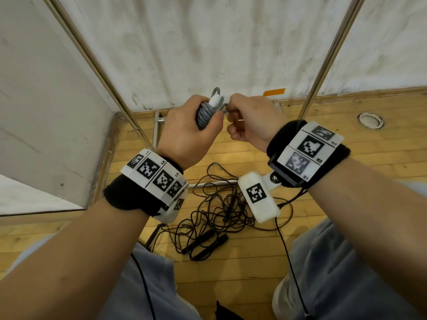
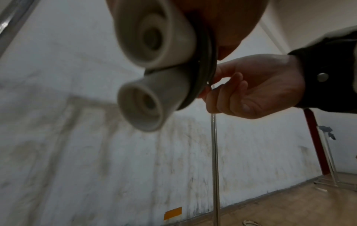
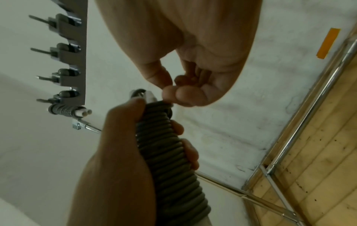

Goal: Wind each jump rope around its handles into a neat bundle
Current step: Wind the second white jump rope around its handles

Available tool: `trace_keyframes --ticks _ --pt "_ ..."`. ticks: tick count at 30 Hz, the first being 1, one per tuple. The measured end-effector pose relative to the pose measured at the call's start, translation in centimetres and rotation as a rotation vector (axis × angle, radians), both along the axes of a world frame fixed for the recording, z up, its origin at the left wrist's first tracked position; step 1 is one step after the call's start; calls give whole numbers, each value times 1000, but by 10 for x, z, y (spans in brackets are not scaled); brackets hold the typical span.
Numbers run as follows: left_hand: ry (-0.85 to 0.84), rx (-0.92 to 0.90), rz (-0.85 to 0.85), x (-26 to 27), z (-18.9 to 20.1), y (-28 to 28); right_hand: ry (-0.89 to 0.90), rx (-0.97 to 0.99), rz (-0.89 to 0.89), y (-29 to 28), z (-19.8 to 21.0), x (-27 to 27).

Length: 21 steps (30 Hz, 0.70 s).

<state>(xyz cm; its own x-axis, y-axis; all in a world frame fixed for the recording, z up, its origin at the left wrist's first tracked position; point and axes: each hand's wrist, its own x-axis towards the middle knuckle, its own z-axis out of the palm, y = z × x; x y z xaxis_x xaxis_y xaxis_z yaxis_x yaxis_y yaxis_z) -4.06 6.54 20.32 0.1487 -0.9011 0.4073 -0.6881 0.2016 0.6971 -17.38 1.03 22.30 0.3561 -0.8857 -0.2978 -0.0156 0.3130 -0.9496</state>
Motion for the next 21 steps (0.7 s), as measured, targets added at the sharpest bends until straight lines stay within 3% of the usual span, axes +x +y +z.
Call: trace_keyframes --ticks 5,8,13,21 --pt "80 37 24 -1 -1 -2 35 -146 12 2 0 2" --pt "226 35 28 -5 3 -3 -79 -38 -14 -3 3 -1" --pt "321 18 -72 -12 5 0 -154 140 -17 -5 0 -3" --pt "444 303 -166 -4 2 -9 -211 27 -77 1 -12 6"
